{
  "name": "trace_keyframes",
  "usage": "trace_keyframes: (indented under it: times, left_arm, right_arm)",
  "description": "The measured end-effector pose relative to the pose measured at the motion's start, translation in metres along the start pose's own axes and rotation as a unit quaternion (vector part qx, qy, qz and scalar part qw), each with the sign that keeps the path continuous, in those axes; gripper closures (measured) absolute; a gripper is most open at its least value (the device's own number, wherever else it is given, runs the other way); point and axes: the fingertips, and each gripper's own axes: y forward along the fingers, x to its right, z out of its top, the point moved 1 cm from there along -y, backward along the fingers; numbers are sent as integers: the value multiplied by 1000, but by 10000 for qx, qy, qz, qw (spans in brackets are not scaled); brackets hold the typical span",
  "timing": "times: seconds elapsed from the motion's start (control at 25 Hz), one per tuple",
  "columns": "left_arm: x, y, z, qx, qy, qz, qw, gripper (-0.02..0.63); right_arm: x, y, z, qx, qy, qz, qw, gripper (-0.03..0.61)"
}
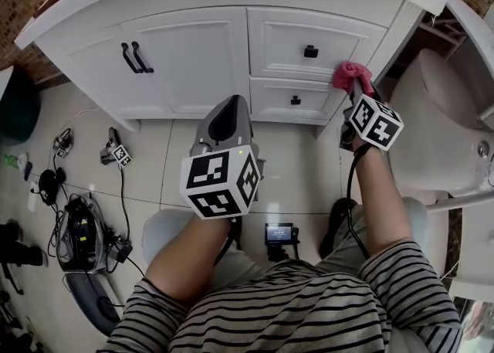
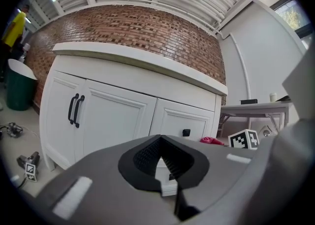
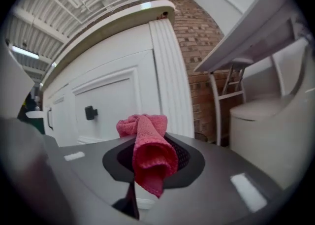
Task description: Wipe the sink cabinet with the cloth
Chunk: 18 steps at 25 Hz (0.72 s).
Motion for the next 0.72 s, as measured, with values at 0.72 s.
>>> trace_keyframes:
  times: [0.72]
  left_arm:
    - [-11,-4,3,6,-204,29,9998,614]
  right_arm:
    - [-227,48,-107,-217,-1674,2184,9611,490]
